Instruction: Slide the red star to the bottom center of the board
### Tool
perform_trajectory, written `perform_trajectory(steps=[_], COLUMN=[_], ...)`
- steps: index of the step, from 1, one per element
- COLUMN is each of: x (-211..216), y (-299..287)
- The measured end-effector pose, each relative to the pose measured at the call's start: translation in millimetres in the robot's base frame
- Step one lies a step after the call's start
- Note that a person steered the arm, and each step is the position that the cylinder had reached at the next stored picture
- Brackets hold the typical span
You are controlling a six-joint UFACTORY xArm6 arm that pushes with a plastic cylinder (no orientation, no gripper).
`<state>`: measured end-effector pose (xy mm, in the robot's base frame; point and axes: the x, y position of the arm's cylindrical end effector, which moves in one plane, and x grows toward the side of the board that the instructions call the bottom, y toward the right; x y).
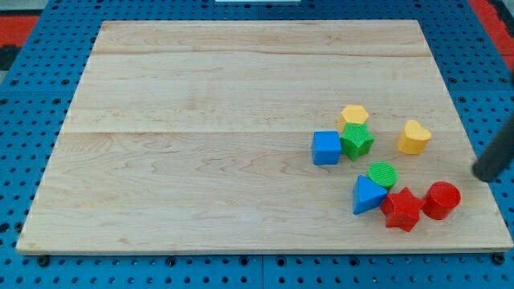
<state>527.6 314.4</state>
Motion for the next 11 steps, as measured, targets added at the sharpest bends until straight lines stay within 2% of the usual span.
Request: perform_trajectory(steps=[1,2,4,5,6,8,9,10,11], x=[43.5,80.4,40.3,32.1,33.7,-33.7,-26.8,1.7,1.2], y=[20.9,-29.8,-183.0,-220.4,-224.1,-286.5,-289.0,-283.5,-261.8])
